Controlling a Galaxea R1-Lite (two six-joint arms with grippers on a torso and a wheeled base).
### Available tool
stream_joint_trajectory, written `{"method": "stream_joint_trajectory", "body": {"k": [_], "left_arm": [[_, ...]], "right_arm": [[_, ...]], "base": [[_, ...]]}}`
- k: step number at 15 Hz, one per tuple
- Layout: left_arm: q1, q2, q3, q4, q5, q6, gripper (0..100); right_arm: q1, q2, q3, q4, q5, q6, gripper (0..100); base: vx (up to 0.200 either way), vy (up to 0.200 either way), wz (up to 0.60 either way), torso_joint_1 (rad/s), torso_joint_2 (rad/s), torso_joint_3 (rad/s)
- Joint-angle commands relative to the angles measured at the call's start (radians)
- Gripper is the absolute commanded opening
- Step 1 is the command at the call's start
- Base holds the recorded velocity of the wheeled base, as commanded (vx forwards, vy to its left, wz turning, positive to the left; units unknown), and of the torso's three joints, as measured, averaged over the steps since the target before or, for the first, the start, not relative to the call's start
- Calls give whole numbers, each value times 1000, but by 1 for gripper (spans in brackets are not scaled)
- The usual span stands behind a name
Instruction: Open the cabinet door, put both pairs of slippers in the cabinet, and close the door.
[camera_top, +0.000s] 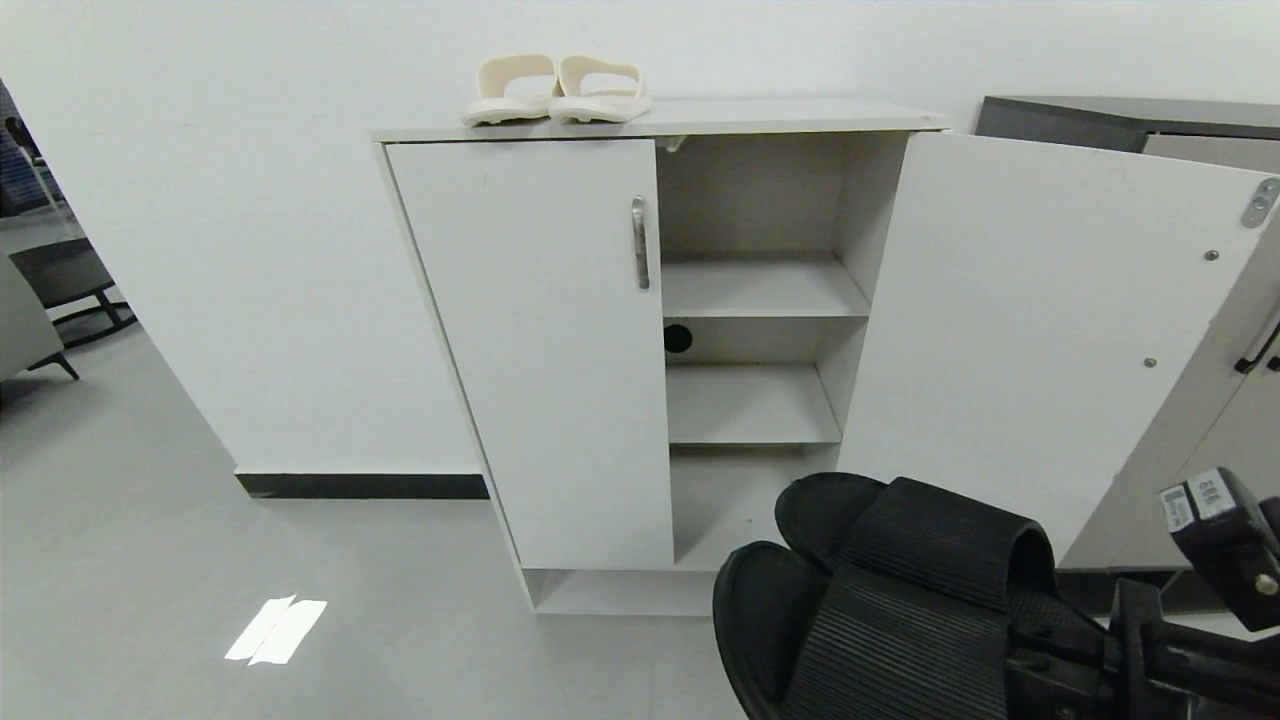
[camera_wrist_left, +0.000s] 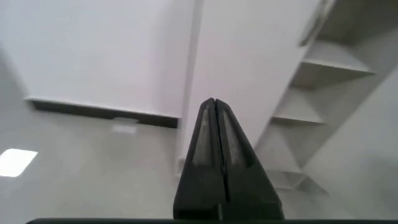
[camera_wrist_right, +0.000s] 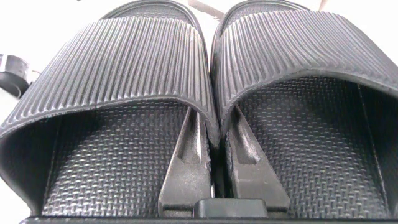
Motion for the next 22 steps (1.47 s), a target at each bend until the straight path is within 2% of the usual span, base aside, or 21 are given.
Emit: {"method": "stream_joint_trajectory", "body": {"k": [1, 3, 4, 5, 7, 8, 9, 10, 11, 12, 22], "left_arm": [[128, -495, 323, 202, 29, 6, 0], [128, -495, 406, 110, -19, -5, 0], [128, -495, 477, -18, -155, 0, 0], [128, -495, 492, -59, -251, 0, 0], [128, -495, 492, -50, -304, 15, 0], [128, -495, 492, -50, -321, 30, 0], [128, -495, 492, -50, -346, 60, 0], [128, -495, 492, -50, -347, 63, 0], [128, -495, 492, -33, -340, 92, 0], [126, -495, 492, -10, -261, 112, 0], [128, -495, 492, -13, -260, 101, 0]], "right_arm": [[1, 3, -1, -1, 0, 0, 0], [1, 3, -1, -1, 0, -1, 0], [1, 2, -1, -1, 1, -1, 0], [3, 2, 4, -1, 1, -1, 0], [3, 3, 4, -1, 1, -1, 0], [3, 3, 4, -1, 1, -1, 0], [3, 5, 4, -1, 1, -1, 0], [3, 3, 4, -1, 1, -1, 0], [3, 3, 3, -1, 1, -1, 0], [4, 3, 4, -1, 1, -1, 0], [9, -26, 4, -1, 1, -3, 0]], "base": [[0, 0, 0, 0, 0, 0], [0, 0, 0, 0, 0, 0], [0, 0, 0, 0, 0, 0], [0, 0, 0, 0, 0, 0], [0, 0, 0, 0, 0, 0], [0, 0, 0, 0, 0, 0], [0, 0, 0, 0, 0, 0], [0, 0, 0, 0, 0, 0], [0, 0, 0, 0, 0, 0], [0, 0, 0, 0, 0, 0], [0, 0, 0, 0, 0, 0]]}}
